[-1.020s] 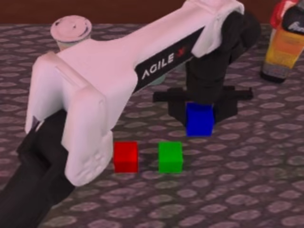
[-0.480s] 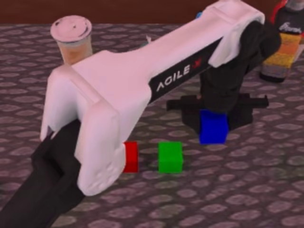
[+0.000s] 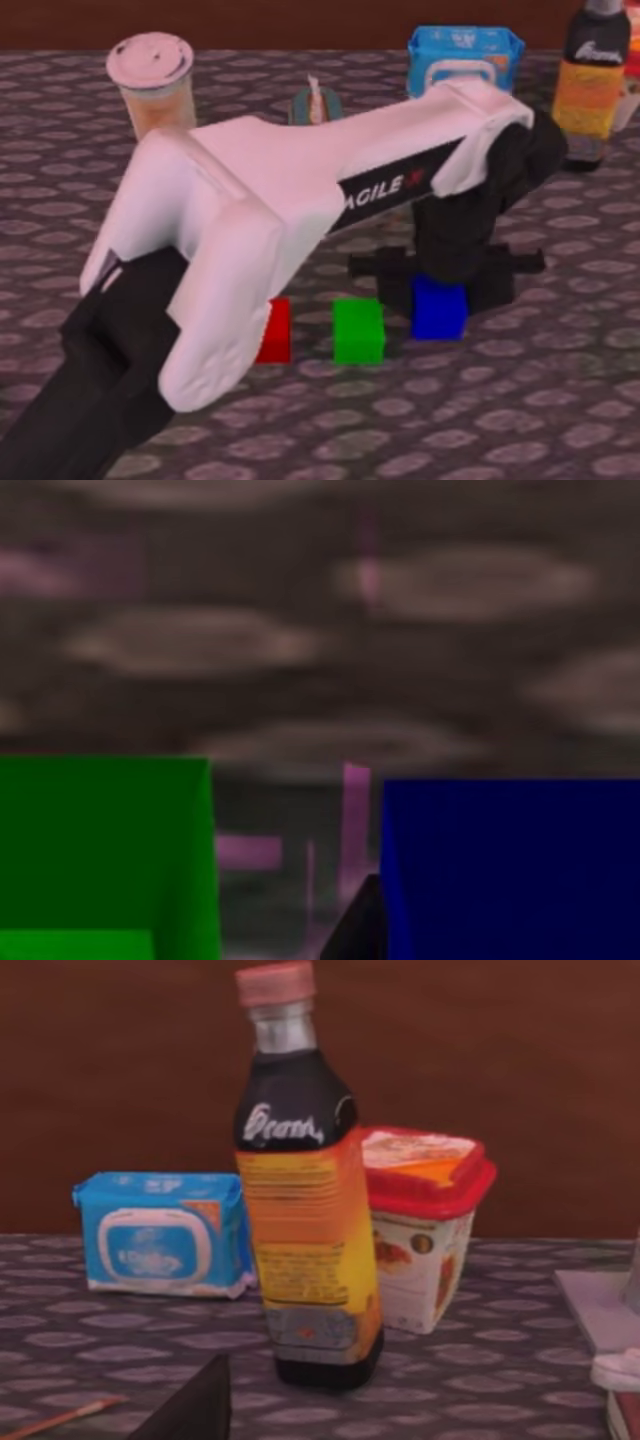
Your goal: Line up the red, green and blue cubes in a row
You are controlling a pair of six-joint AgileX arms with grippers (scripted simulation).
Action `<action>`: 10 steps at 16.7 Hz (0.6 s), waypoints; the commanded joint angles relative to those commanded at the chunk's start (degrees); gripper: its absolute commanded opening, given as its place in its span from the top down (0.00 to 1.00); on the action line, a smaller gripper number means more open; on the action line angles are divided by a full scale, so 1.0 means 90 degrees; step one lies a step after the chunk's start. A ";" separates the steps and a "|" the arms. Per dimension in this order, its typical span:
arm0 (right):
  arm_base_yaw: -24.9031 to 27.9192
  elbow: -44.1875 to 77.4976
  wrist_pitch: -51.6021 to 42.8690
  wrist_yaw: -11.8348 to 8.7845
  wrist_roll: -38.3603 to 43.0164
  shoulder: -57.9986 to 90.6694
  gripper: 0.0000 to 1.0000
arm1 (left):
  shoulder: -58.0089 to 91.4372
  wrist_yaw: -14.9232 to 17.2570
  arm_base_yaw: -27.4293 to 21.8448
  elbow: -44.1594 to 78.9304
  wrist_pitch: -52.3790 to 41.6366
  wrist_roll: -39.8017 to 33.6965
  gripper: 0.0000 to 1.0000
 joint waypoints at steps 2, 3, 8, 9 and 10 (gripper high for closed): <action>0.0000 0.0000 0.0000 0.0000 0.0000 0.0000 0.00 | 0.0000 -0.0003 -0.0010 -0.0179 0.0180 -0.0005 1.00; 0.0000 0.0000 0.0000 0.0000 0.0000 0.0000 0.00 | 0.0001 -0.0003 -0.0011 -0.0182 0.0184 -0.0005 1.00; 0.0000 0.0000 0.0000 0.0000 0.0000 0.0000 0.00 | 0.0001 -0.0003 -0.0011 -0.0182 0.0184 -0.0005 0.77; 0.0000 0.0000 0.0000 0.0000 0.0000 0.0000 0.00 | 0.0001 -0.0003 -0.0011 -0.0182 0.0184 -0.0005 0.70; 0.0000 0.0000 0.0000 0.0000 0.0000 0.0000 0.00 | 0.0001 -0.0003 -0.0011 -0.0182 0.0184 -0.0005 0.62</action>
